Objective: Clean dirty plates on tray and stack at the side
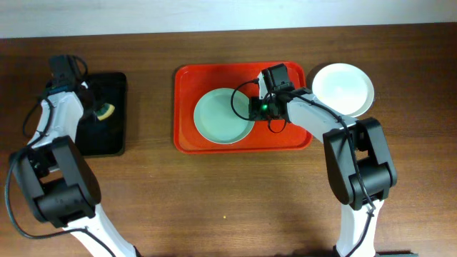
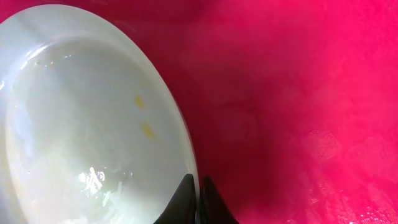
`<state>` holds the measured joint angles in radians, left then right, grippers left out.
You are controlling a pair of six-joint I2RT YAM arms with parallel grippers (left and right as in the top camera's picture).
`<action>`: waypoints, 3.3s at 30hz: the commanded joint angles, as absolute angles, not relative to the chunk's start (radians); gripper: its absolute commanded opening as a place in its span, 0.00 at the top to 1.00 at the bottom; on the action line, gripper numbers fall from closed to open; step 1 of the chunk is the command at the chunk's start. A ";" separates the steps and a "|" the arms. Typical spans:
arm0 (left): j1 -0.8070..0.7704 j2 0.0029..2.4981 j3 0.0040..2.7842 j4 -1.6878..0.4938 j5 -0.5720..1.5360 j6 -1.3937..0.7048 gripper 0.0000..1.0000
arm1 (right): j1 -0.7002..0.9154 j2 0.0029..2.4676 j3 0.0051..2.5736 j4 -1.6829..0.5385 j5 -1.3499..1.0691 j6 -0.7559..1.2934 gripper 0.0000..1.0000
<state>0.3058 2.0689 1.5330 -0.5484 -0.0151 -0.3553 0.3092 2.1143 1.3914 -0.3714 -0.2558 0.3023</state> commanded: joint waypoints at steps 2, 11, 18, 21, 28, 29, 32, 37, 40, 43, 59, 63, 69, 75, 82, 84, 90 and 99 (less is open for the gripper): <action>0.350 2.075 1.534 -0.539 -0.021 -0.369 0.96 | 0.302 2.135 1.393 -0.382 -0.229 0.296 0.96; 0.348 1.922 1.537 -0.571 -0.010 -0.369 0.05 | 0.306 2.025 1.394 -0.432 -0.229 0.311 0.96; 0.348 1.847 1.537 -0.666 0.016 -0.369 0.01 | 0.474 1.769 1.394 -0.649 0.476 0.323 0.96; 0.348 1.848 1.537 -0.668 0.015 -0.369 0.01 | 0.493 1.760 1.394 -0.743 0.673 0.322 0.96; 0.348 1.848 1.537 -0.668 0.015 -0.369 0.01 | 0.494 1.760 1.526 -0.886 0.970 0.152 0.96; 0.348 1.848 1.537 -0.668 0.015 -0.369 0.01 | 0.500 1.760 1.544 -0.882 1.038 0.105 0.96; 0.348 1.848 1.537 -0.668 0.015 -0.369 0.01 | 0.551 1.760 1.558 -0.784 1.259 -0.127 0.96; 0.348 1.848 1.537 -0.668 0.015 -0.369 0.01 | 0.645 1.760 1.558 -0.321 1.394 -0.708 0.96; 0.348 1.848 1.537 -0.668 0.015 -0.369 0.01 | 0.678 1.762 1.554 -0.274 1.377 -0.687 0.96; 0.348 1.848 1.537 -0.668 0.015 -0.369 0.01 | 0.557 1.765 1.542 -0.672 0.934 -0.198 0.96; 0.348 1.848 1.537 -0.668 0.015 -0.369 0.01 | -0.473 2.021 1.578 -0.743 -0.286 0.305 0.96; 0.348 1.848 1.537 -0.668 0.015 -0.369 0.01 | -0.402 2.094 1.578 -0.673 -0.276 0.297 0.78; 0.348 1.848 1.537 -0.668 0.015 -0.369 0.01 | -0.379 1.893 1.627 -0.928 -0.277 0.297 0.46; 0.348 1.848 1.537 -0.668 0.015 -0.369 0.01 | -0.182 1.414 1.541 -1.309 -0.219 0.263 0.01; 0.348 1.848 1.537 -0.668 0.015 -0.369 0.01 | -0.084 1.208 1.541 -1.597 -0.200 0.263 0.01; 0.348 1.848 1.537 -0.668 0.015 -0.369 0.01 | -0.084 1.208 1.536 -1.698 -0.141 0.260 0.01; 0.348 1.848 1.537 -0.668 0.015 -0.369 0.01 | -0.085 1.146 1.488 -1.644 -0.141 0.259 0.01; 0.348 1.848 1.537 -0.668 0.015 -0.369 0.00 | -0.056 0.416 0.738 -0.918 -0.172 0.259 0.01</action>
